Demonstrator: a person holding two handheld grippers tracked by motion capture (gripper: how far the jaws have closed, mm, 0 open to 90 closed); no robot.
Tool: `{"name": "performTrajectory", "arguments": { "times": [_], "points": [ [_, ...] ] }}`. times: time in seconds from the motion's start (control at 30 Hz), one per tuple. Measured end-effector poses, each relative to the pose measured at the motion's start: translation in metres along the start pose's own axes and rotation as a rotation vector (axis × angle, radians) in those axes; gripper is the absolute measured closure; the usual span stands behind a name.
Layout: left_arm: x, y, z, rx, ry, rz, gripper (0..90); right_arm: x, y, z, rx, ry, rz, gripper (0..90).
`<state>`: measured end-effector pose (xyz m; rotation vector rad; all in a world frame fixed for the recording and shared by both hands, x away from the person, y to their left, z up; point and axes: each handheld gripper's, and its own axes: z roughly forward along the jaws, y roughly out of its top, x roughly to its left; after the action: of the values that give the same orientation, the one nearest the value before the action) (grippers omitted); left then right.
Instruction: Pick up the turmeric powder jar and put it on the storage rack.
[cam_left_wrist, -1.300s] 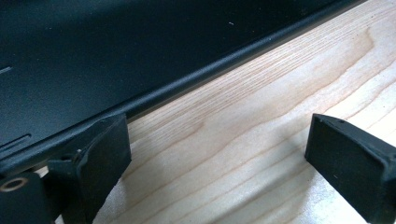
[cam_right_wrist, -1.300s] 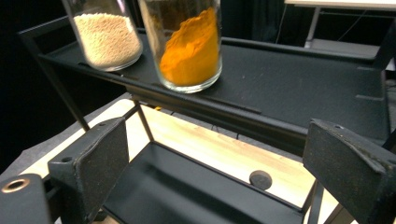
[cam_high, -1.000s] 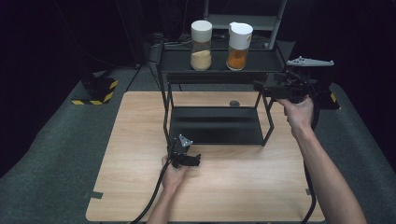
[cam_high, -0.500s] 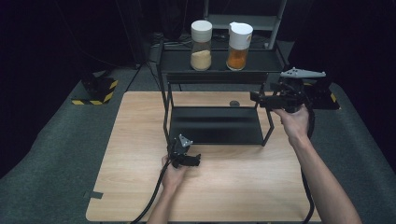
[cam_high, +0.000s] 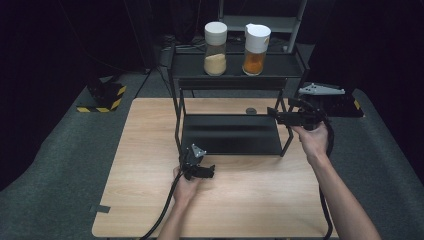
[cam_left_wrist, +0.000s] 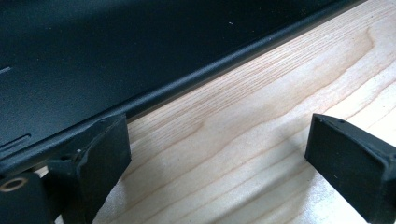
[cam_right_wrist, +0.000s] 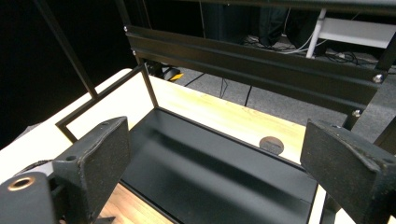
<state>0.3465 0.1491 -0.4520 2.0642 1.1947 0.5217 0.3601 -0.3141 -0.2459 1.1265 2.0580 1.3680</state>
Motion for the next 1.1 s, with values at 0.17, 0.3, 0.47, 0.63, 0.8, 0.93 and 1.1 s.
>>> {"name": "performTrajectory", "arguments": {
  "times": [0.17, 0.3, 0.47, 0.63, 0.8, 0.93, 1.1],
  "points": [
    [0.0, 0.0, 0.0, 0.001, -0.001, -0.003, 6.6, 0.0, -0.008, 0.002, 0.0, -0.006, 0.004, 8.4],
    [0.0, 0.0, 0.0, 0.001, -0.002, -0.006, 6.6, 0.0, -0.013, 0.004, 0.006, -0.01, 0.006, 8.4],
    [0.0, 0.0, 0.0, 0.001, -0.002, -0.006, 6.6, 0.0, -0.019, 0.007, 0.012, -0.012, 0.012, 8.5],
    [0.0, 0.0, 0.0, 0.001, -0.002, -0.006, 6.6, 0.001, -0.025, 0.009, 0.015, -0.014, 0.009, 8.6],
    [0.0, 0.0, 0.0, 0.0, 0.0, 0.001, 6.6, 0.002, -0.03, 0.012, 0.022, -0.019, 0.0, 8.7],
    [0.0, 0.0, 0.0, 0.0, -0.001, -0.003, 6.6, 0.005, -0.032, 0.014, 0.025, -0.024, -0.007, 8.7],
    [0.0, 0.0, 0.0, -0.001, -0.001, -0.003, 6.6, 0.008, -0.038, 0.018, 0.032, -0.029, -0.016, 8.8]
  ]
}}
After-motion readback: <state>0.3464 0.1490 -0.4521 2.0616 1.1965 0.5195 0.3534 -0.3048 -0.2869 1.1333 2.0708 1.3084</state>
